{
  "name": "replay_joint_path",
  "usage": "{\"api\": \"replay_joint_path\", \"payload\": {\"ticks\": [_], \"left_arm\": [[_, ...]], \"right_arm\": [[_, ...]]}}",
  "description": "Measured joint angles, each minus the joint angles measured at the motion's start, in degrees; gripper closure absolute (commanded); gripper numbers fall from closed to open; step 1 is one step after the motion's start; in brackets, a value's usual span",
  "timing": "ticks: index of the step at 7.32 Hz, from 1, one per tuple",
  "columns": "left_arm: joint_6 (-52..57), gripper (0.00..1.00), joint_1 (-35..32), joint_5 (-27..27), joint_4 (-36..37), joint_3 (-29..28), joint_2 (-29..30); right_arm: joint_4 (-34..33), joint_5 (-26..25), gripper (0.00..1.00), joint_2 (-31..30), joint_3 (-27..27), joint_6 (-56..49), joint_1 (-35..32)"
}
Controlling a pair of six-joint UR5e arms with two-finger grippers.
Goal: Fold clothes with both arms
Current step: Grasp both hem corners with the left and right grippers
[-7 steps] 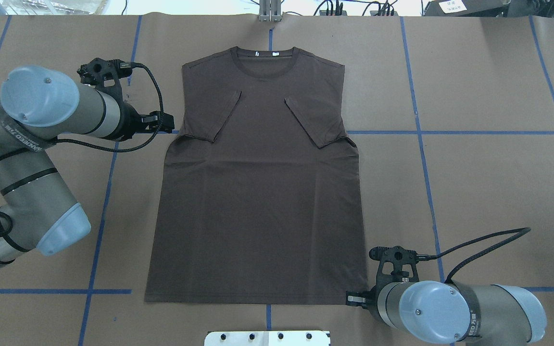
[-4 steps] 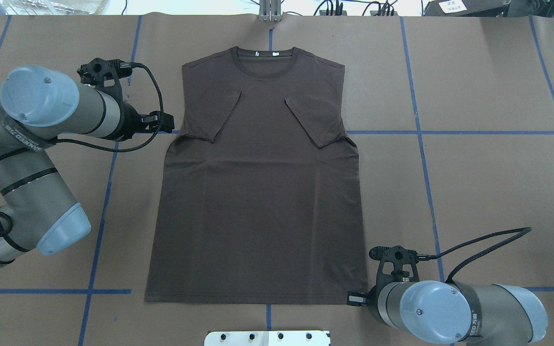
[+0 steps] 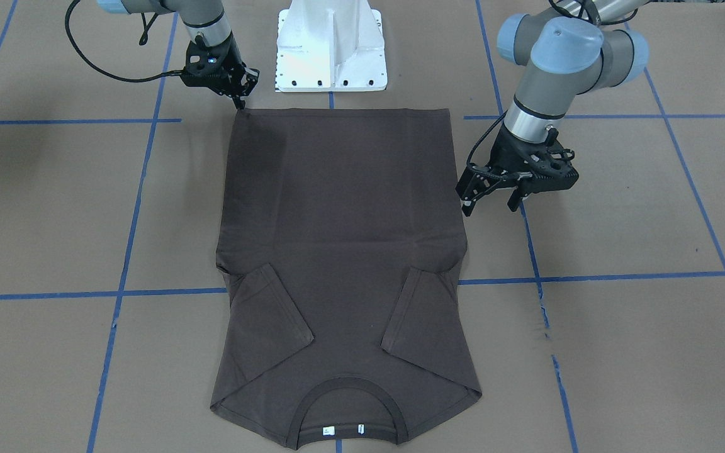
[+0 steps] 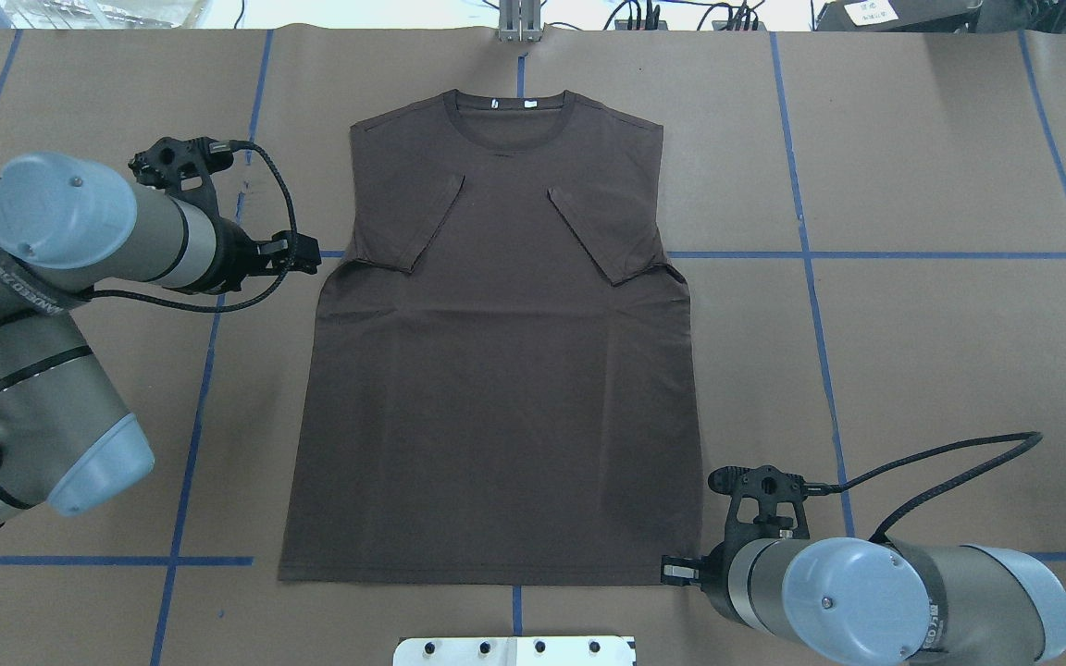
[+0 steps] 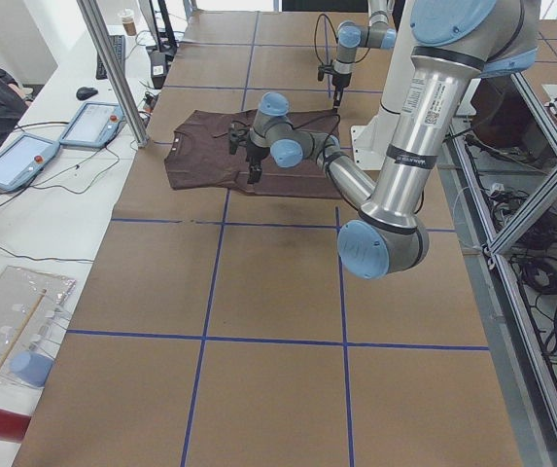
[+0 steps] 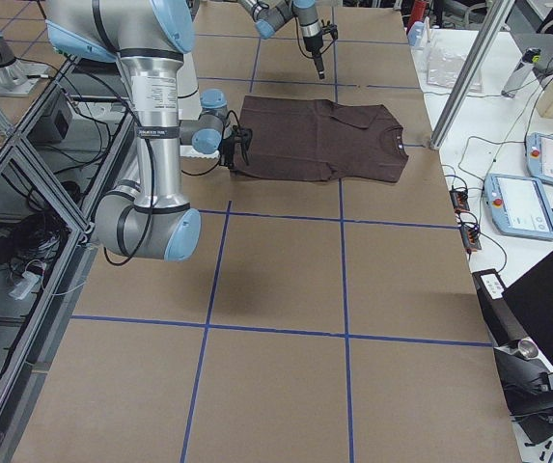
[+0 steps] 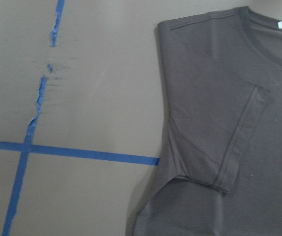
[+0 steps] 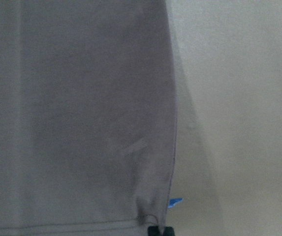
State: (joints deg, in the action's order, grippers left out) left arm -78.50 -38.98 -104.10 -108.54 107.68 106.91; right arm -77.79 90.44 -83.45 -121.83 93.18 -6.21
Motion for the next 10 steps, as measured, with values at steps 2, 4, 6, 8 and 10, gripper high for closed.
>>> {"api": "replay_joint_path", "payload": {"ticks": [2, 4, 6, 8, 10], "left_arm": [[-11.6, 0.00, 8.3, 1.2, 0.0, 6.8, -6.7], [-22.8, 0.02, 19.2, 6.5, 0.3, 10.2, -10.6], [-29.2, 0.04, 26.2, 11.3, 0.6, 10.3, -11.5], [-32.1, 0.06, 29.0, 12.6, 2.2, 10.3, -11.6], [-33.1, 0.11, 30.1, 13.0, 3.4, 10.1, -11.7]], "right_arm": [[0.0, 0.4, 1.00, 0.2, -1.3, -0.4, -0.8], [0.0, 0.5, 1.00, 0.7, -1.6, -0.5, -1.1], [0.1, 0.6, 1.00, 1.5, -1.5, -0.5, -1.2], [0.1, 0.6, 1.00, 1.7, -1.5, -0.5, -1.3], [0.1, 0.7, 1.00, 1.7, -1.5, -0.5, -1.5]]}}
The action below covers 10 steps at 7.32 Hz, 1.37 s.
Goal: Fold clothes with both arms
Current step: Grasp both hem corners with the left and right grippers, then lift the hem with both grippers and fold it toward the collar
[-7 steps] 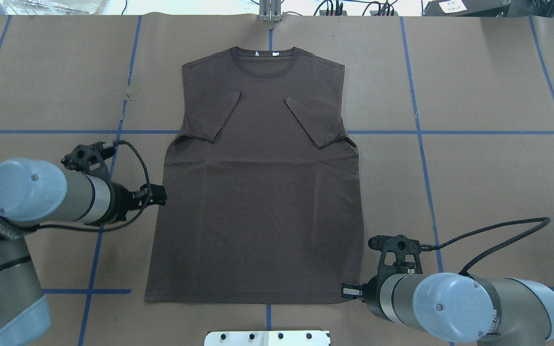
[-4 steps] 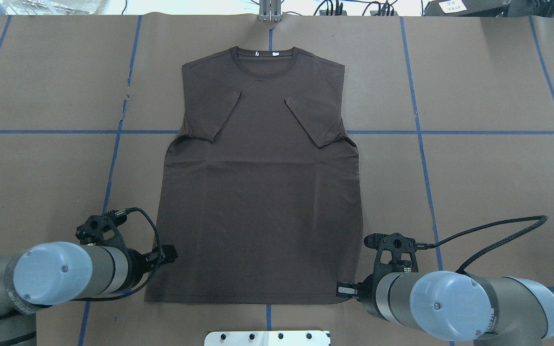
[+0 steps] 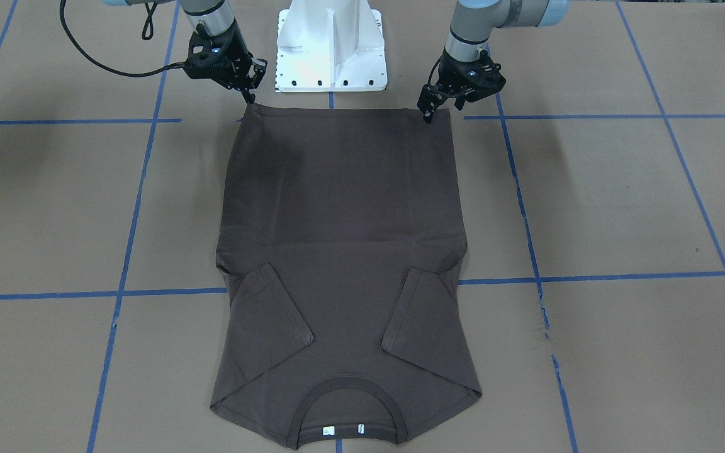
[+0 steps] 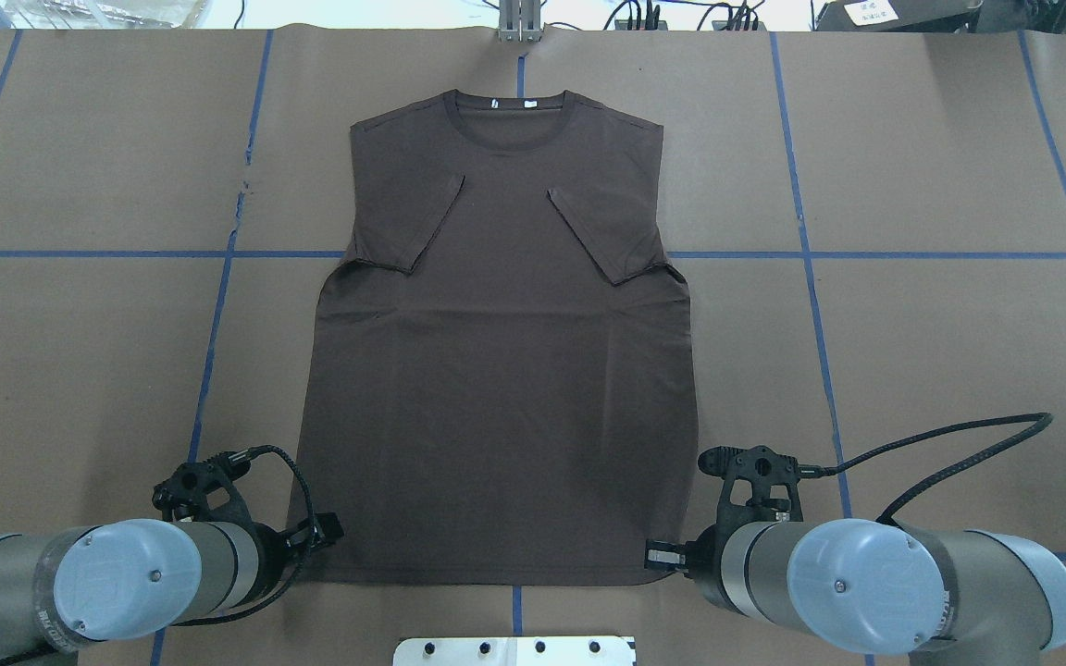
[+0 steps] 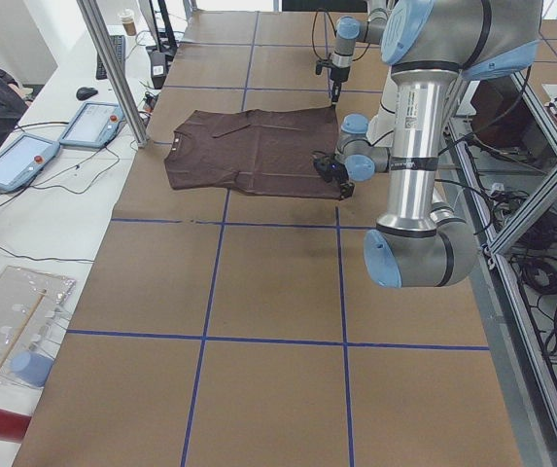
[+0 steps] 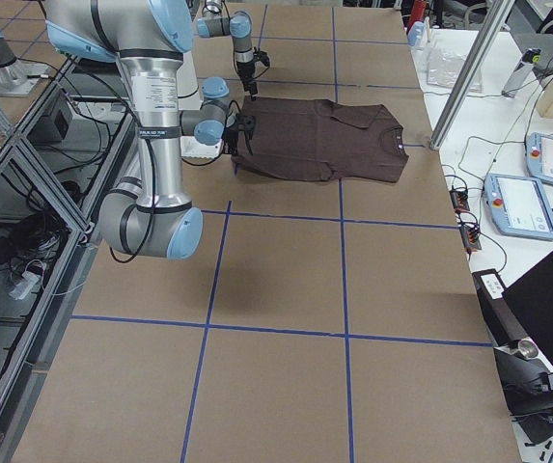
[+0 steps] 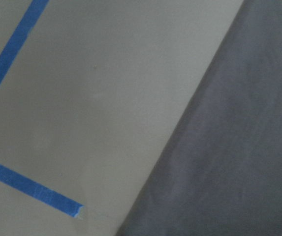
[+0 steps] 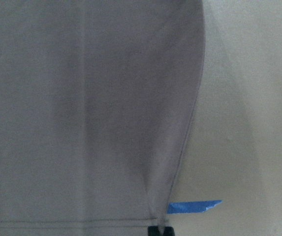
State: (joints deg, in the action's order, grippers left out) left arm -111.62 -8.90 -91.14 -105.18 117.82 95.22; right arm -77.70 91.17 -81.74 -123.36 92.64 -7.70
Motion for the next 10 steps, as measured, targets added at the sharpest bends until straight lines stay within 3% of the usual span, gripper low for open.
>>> {"api": "replay_joint_path", "payload": {"ticks": [5, 6, 7, 8, 10], "left_arm": [[-0.3, 0.35, 0.4, -0.1, 2.1, 0.0, 0.0], [-0.4, 0.46, 0.4, -0.1, 2.3, 0.0, 0.0], [-0.7, 0.70, 0.5, -0.1, 2.3, 0.0, 0.0], [-1.2, 0.84, 0.5, -0.2, 2.3, 0.0, 0.0], [-1.5, 1.00, 0.8, -0.2, 2.4, 0.0, 0.0]], "right_arm": [[0.0, 0.2, 1.00, 0.0, -0.5, -0.1, -0.7], [0.0, 0.2, 1.00, 0.0, -0.5, -0.1, -0.7], [0.0, 0.2, 1.00, 0.0, -0.6, -0.1, -0.8], [0.0, 0.7, 1.00, -0.1, -0.7, -0.1, -1.1], [-0.1, 2.4, 1.00, -0.2, -0.7, -0.2, -2.3]]}}
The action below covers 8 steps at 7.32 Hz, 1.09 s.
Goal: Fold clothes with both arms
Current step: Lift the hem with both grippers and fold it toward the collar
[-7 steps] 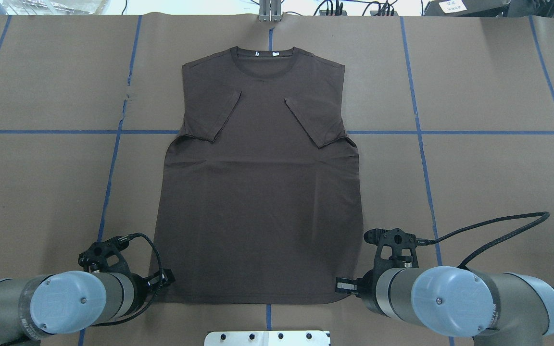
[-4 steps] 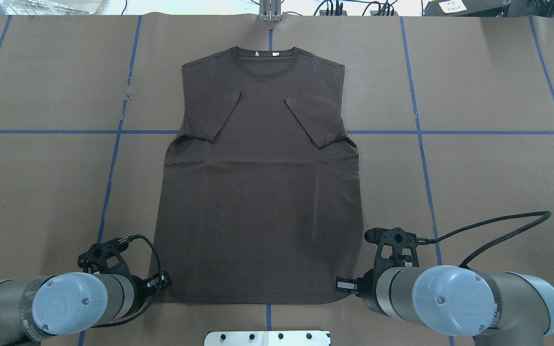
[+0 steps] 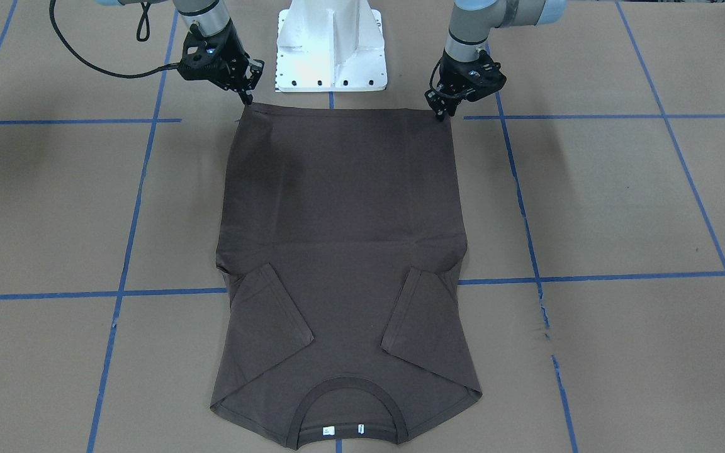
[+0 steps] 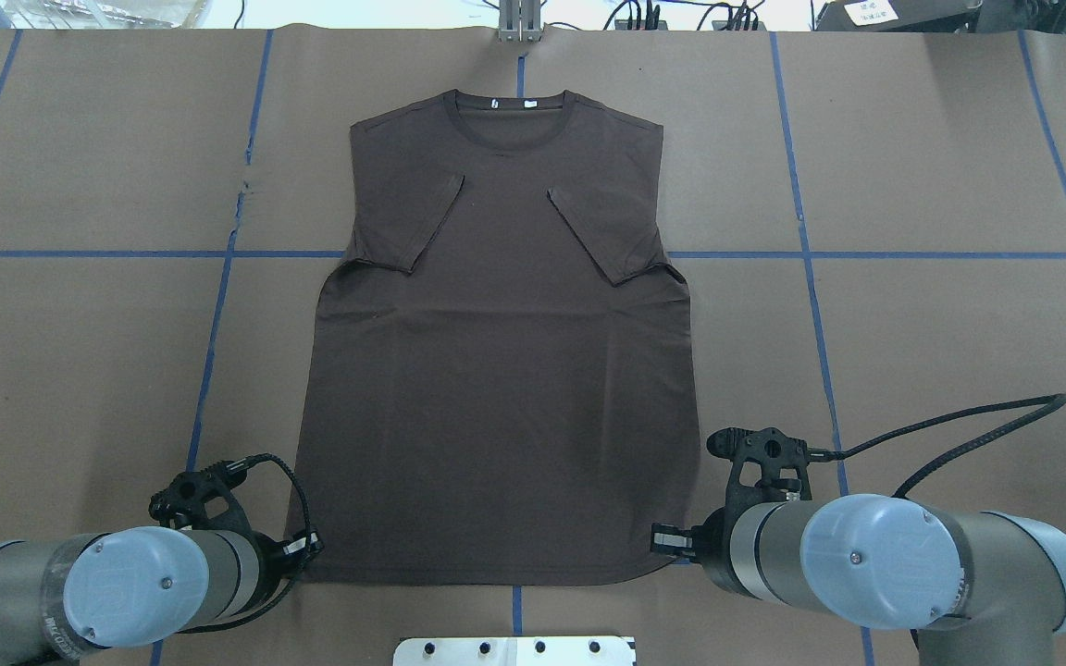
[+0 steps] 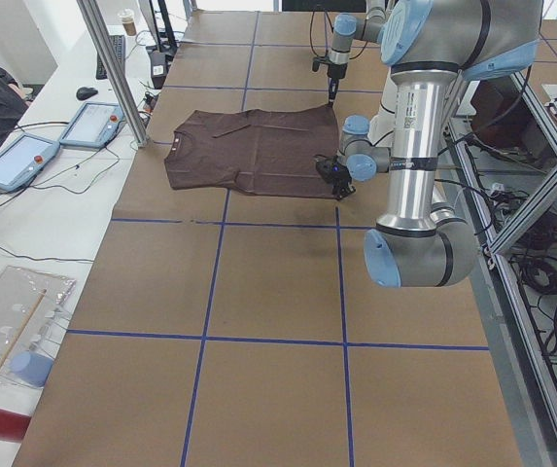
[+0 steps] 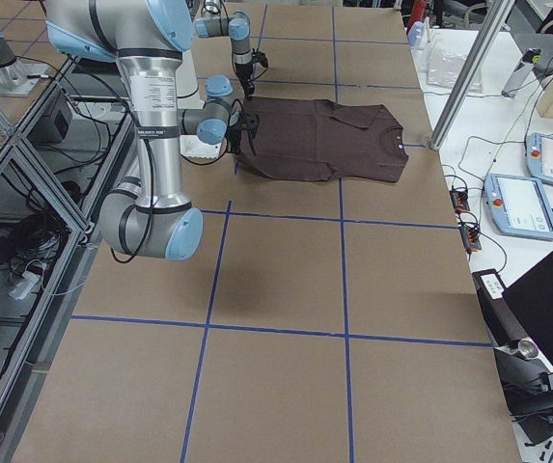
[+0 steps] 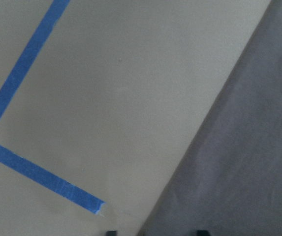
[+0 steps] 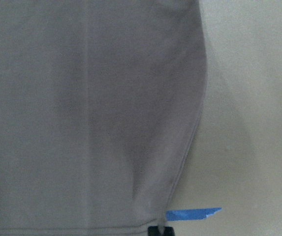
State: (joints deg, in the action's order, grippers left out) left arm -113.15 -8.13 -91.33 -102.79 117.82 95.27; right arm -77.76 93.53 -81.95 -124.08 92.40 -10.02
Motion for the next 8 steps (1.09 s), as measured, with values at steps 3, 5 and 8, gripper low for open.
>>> {"api": "replay_joint_path", "payload": {"ticks": [3, 5, 8], "left_arm": [[0.0, 1.00, 0.3, -0.2, 0.6, 0.3, 0.1], [0.2, 1.00, 0.1, -0.3, 1.9, 3.3, 0.1], [0.8, 1.00, 2.1, -2.2, 9.4, 14.3, 0.5]], "right_arm": [[0.0, 0.6, 1.00, 0.0, 0.0, 0.0, -0.4], [0.0, 2.6, 1.00, -0.4, -0.9, -0.3, -1.9], [-0.1, 7.5, 1.00, -5.0, -7.0, -0.7, -2.8]]}}
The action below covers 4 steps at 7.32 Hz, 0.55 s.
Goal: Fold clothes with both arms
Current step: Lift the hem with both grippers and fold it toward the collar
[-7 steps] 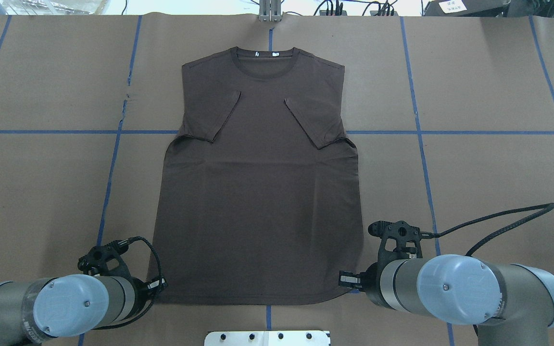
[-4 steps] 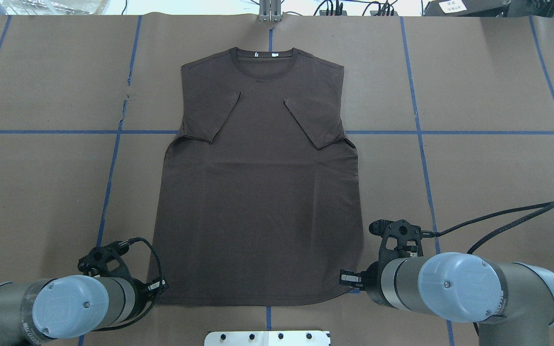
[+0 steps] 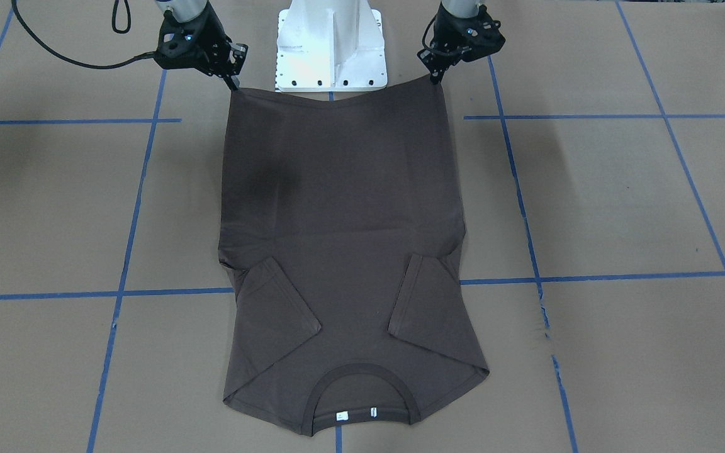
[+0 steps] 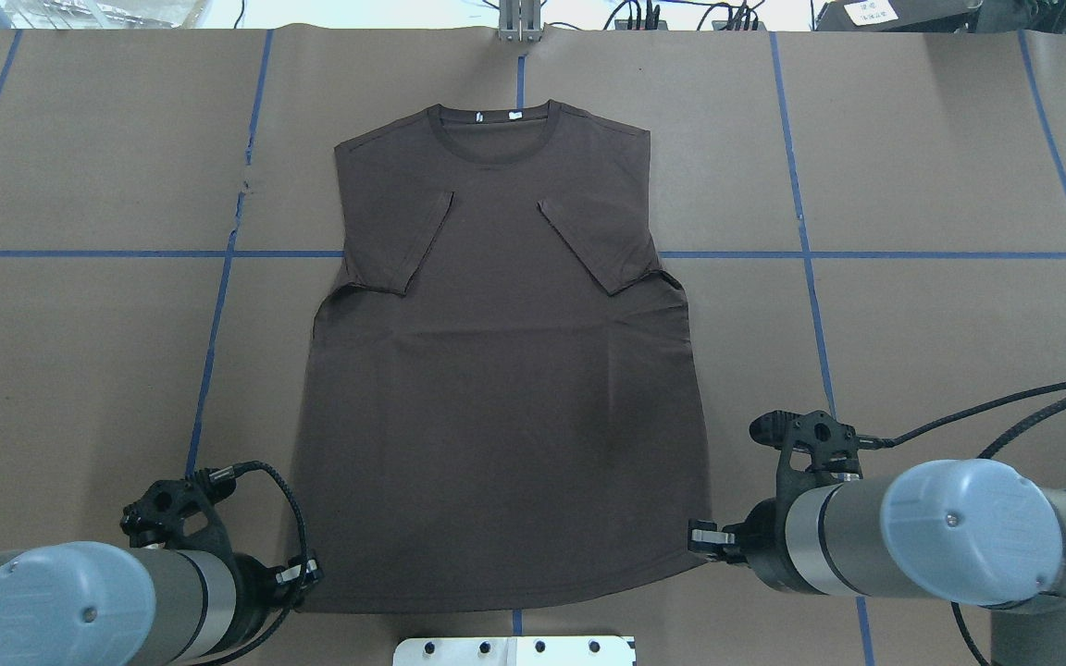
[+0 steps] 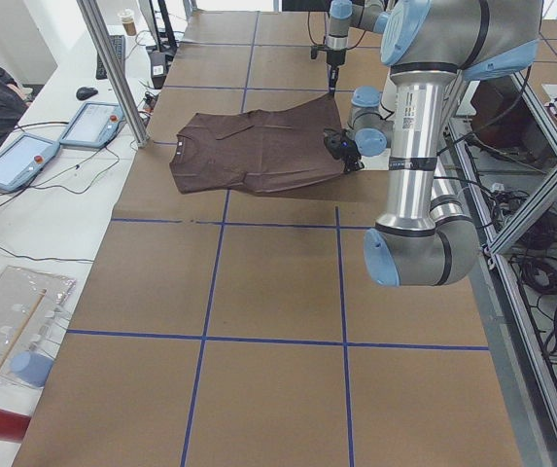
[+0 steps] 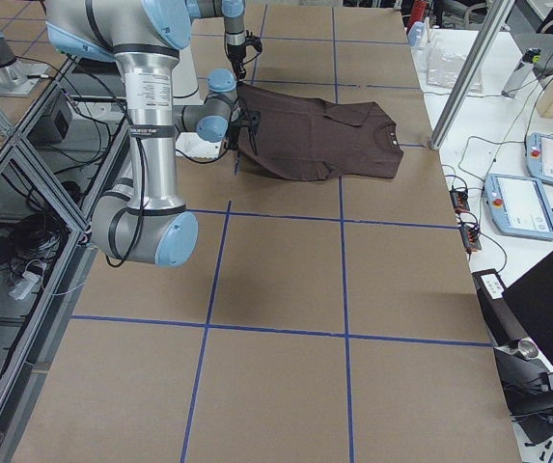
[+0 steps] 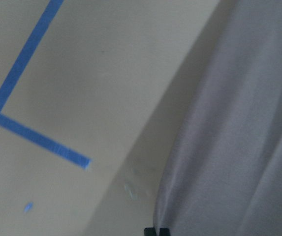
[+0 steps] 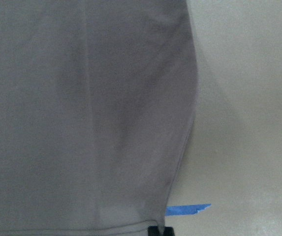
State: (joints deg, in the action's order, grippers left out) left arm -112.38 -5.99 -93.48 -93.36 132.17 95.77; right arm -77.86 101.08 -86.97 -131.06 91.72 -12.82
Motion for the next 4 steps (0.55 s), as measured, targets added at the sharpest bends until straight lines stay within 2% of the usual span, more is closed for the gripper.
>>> {"api": "replay_joint_path", "payload": {"ticks": [4], "left_arm": [[0.2, 1.00, 8.6, -1.2, 4.0, 10.5, 0.1]], "right_arm": [[-0.1, 6.0, 1.00, -6.8, -7.9, 0.0, 5.0]]}}
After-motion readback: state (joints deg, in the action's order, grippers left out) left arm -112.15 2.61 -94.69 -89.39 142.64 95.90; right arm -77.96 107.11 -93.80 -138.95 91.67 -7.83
